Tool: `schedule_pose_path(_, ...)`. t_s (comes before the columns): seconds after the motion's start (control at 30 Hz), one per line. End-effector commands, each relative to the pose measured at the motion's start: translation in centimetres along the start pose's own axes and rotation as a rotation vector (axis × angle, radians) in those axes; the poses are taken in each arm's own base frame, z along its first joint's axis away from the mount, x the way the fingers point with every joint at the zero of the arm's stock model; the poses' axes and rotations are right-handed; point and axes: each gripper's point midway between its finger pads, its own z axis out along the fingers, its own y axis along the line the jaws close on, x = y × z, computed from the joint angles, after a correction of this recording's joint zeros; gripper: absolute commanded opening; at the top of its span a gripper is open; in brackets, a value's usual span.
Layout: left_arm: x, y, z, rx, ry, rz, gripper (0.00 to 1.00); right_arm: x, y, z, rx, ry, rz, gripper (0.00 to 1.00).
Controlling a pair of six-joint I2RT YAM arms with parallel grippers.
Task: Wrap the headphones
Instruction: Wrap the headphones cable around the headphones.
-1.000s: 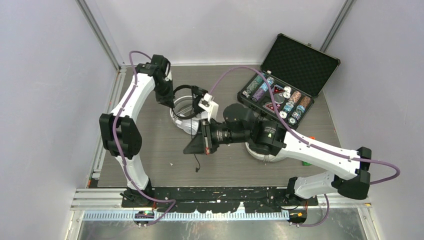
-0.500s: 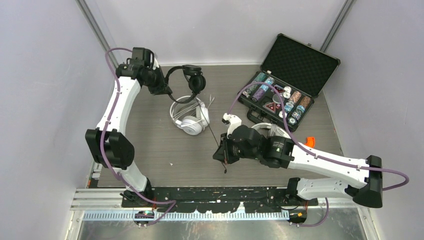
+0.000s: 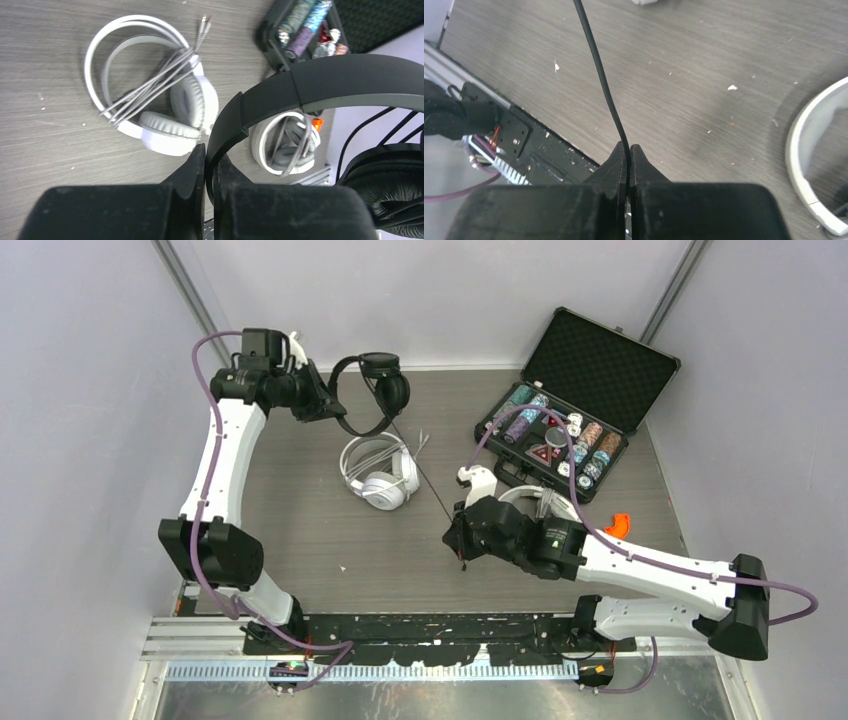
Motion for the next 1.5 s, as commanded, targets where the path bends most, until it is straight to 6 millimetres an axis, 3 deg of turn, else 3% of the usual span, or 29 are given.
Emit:
schedule_pose_path(0.0, -1.8, -6.1, -5.0, 0.253, -0.102, 0.085, 0.00, -3.0, -1.9, -0.1, 0.060, -0.120, -0.032, 0.00)
schedule_pose_path(0.3, 2.1, -8.9, -8.6, 0.459, -0.026, 0.274, 0.00, -7.2, -5.3, 1.5, 0.004, -0.133, 0.122, 0.00)
schedule_pose_path(0.5, 4.6, -8.0, -7.7, 0.490, -0.001, 0.382, 0.00, -9.0, -7.9, 2.1, -0.001, -0.105, 0.182, 0.00)
schedule_pose_path(0.67, 7.7, -9.7, -7.3, 0.564, 0.070, 0.527, 0.00, -9.6, -8.6, 1.7, -0.027, -0.071, 0.208, 0.00)
schedule_pose_path(0.87, 10.4, -9.7, -5.6, 0.605, 0.137, 0.668, 0.00, -11.2, -7.4, 0.1, -0.084, -0.070, 0.199, 0.00)
schedule_pose_path(1.1, 14.3, -9.5, -4.3, 0.620, 0.224, 0.910, 0.00, -11.7, -5.7, -1.4, -0.160, -0.019, 0.207, 0.00)
schedule_pose_path(1.27, 14.7, -8.0, -3.0, 0.543, 0.230, 1.053, 0.00, -11.4, -1.7, -2.7, -0.361, 0.063, 0.318, 0.00)
schedule_pose_path(1.47, 13.9, -6.2, -1.5, 0.400, 0.179, 1.233, 0.00, -12.3, 0.2, -5.4, -0.428, 0.074, 0.343, 0.00)
